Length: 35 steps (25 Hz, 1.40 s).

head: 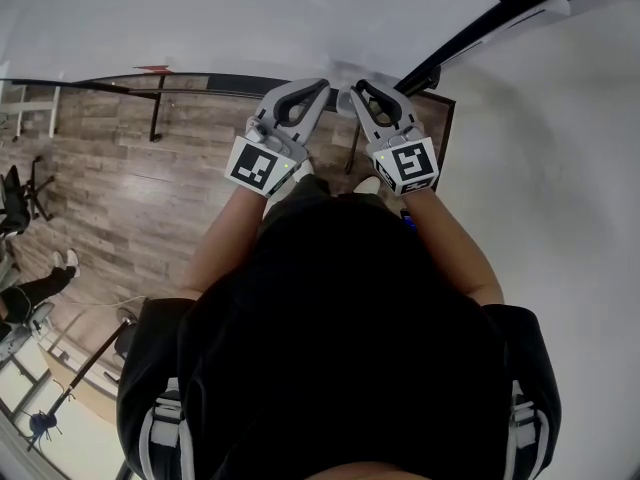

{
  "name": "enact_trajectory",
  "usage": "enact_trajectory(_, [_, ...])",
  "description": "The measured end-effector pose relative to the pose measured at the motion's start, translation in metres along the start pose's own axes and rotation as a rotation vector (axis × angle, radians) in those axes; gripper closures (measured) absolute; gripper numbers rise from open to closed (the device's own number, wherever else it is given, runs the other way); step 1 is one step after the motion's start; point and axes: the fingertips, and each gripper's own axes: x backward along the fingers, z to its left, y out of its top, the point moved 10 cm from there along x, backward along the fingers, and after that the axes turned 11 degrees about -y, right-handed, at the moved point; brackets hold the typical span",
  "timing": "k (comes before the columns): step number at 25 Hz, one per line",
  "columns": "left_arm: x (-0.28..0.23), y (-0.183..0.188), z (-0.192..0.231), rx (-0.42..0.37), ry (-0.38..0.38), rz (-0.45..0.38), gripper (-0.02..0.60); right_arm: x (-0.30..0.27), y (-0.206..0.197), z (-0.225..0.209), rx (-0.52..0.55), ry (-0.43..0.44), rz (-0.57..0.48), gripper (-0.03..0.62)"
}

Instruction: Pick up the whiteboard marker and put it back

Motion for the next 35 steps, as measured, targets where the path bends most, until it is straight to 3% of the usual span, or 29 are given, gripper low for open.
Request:
enact_trajectory(24, [-0.005,-0.012,-0.005,-0.007,-0.018,0.032,0.577,-0.022,-0.071,0.015,0.141,0.056,0.184,0.531])
enact_trajectory(35, [-0.007,-0.012,-0.007,0.017,-0.010,0.027,0.578,-0.030,-0.096,0.014,0.139,0.092,0.292,0.530])
